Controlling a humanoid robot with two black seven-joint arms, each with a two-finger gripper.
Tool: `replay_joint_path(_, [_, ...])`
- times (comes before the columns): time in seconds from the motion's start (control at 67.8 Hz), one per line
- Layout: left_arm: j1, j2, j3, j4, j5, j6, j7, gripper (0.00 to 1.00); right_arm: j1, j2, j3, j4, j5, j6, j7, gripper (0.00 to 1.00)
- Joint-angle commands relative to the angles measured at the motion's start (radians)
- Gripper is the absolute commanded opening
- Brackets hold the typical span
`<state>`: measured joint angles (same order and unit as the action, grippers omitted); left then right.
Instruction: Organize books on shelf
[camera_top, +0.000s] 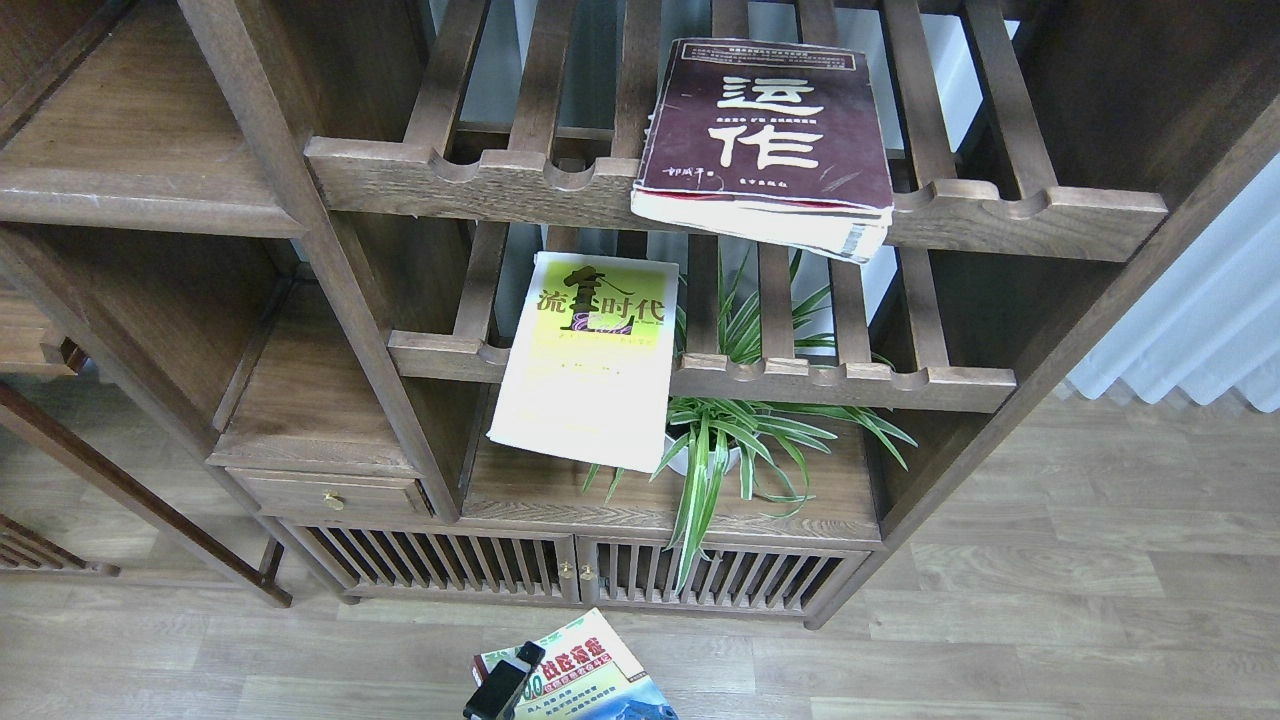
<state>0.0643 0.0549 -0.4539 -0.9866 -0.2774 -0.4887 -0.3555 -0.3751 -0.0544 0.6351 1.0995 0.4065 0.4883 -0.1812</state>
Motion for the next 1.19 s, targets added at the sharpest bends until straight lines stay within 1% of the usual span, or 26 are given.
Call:
replay_joint_path(0.0, [-0.003, 0.005, -0.002, -0.001, 0.001, 0.000, -0.006, 0.06, 0.002, 0.007, 0.003, 0.000, 0.002, 0.000, 0.002, 0.06])
replay_joint_path(0.133, [-0.009, 0.005, 0.000, -0.001, 0.003, 0.000, -0.003, 0.05, 0.002, 0.008, 0.003, 0.000, 0.003, 0.000, 0.003, 0.07])
replay_joint_path(0.162, [-0.008, 0.005, 0.000, -0.001, 0.006, 0.000, -0.002, 0.05, 0.002, 0.010, 0.003, 0.000, 0.003, 0.000, 0.003, 0.08])
replay_joint_path(0.207, [-0.009, 0.005, -0.002, -0.001, 0.006, 0.000, -0.002, 0.05, 0.002, 0.010, 0.002, 0.000, 0.003, 0.000, 0.003, 0.12])
replay_joint_path(0.221, [-0.009, 0.005, -0.002, -0.003, 0.006, 0.000, -0.002, 0.05, 0.002, 0.010, 0.000, 0.000, 0.002, 0.000, 0.003, 0.17])
replay_joint_path(0.236, [-0.009, 0.005, -0.002, -0.003, 0.006, 0.000, -0.002, 0.05, 0.002, 0.010, 0.000, 0.000, 0.000, 0.000, 0.003, 0.20])
replay_joint_path(0.251, [-0.009, 0.005, -0.003, -0.004, 0.006, 0.000, -0.002, 0.04, 0.004, 0.010, 0.000, 0.000, -0.003, 0.000, 0.002, 0.29])
replay_joint_path(0.295, [-0.009, 0.005, -0.008, -0.006, 0.006, 0.000, -0.002, 0.04, 0.007, 0.011, 0.000, 0.000, -0.008, 0.000, 0.000, 0.42])
replay_joint_path(0.31, [-0.008, 0.006, -0.011, -0.009, 0.006, 0.000, -0.002, 0.04, 0.012, 0.013, -0.002, 0.002, -0.012, 0.000, -0.001, 0.52])
replay_joint_path(0.339, [-0.008, 0.010, -0.014, -0.012, 0.006, 0.000, 0.000, 0.04, 0.016, 0.015, -0.002, 0.002, -0.020, 0.000, -0.001, 0.62])
replay_joint_path(0.354, [-0.008, 0.013, -0.018, -0.015, 0.006, 0.000, 0.000, 0.04, 0.022, 0.015, -0.002, 0.002, -0.037, 0.000, 0.000, 0.73])
replay_joint_path(0.384, [-0.008, 0.017, -0.023, -0.017, 0.004, 0.000, -0.002, 0.04, 0.027, 0.015, -0.002, 0.002, -0.051, 0.000, 0.000, 0.80])
replay_joint_path(0.398, [-0.008, 0.023, -0.028, -0.020, 0.004, 0.000, -0.003, 0.04, 0.030, 0.015, 0.000, 0.002, -0.070, 0.000, 0.003, 0.88])
replay_joint_path(0.457, [-0.006, 0.045, -0.037, -0.027, 0.004, 0.000, -0.003, 0.04, 0.033, 0.015, 0.003, 0.002, -0.095, 0.000, 0.012, 0.98])
replay_joint_path(0.531, [0.002, 0.074, -0.049, -0.038, 0.004, 0.000, -0.005, 0.04, 0.032, 0.015, 0.009, 0.002, -0.097, 0.000, 0.014, 0.99])
replay_joint_path(0.561, [0.020, 0.118, -0.083, -0.063, 0.003, 0.000, -0.008, 0.04, 0.033, 0.013, 0.015, 0.000, -0.097, 0.000, 0.015, 0.99])
replay_joint_path(0.62, [0.040, 0.143, -0.114, -0.081, 0.003, 0.000, -0.007, 0.05, 0.033, 0.015, 0.017, 0.000, -0.097, 0.000, 0.015, 0.99])
replay_joint_path(0.797, [0.118, 0.221, -0.302, -0.162, 0.007, 0.000, 0.016, 0.05, 0.056, 0.015, 0.018, -0.017, -0.094, 0.000, 0.017, 0.99])
replay_joint_path(0.87, [0.158, 0.261, -0.367, -0.207, 0.009, 0.000, 0.035, 0.05, 0.058, 0.016, 0.018, -0.030, -0.094, 0.000, 0.017, 0.99])
replay_joint_path(1.018, [0.215, 0.321, -0.454, -0.279, 0.015, 0.000, 0.058, 0.05, 0.073, 0.015, 0.018, -0.064, -0.094, 0.000, 0.017, 0.99])
replay_joint_path(1.151, [0.265, 0.382, -0.587, -0.357, 0.024, 0.000, 0.110, 0.05, 0.084, 0.013, 0.018, -0.090, -0.094, 0.000, 0.017, 0.99])
replay_joint_path(1.18, [0.273, 0.388, -0.614, -0.372, 0.026, 0.000, 0.116, 0.05, 0.084, 0.013, 0.020, -0.092, -0.094, 0.000, 0.017, 0.99])
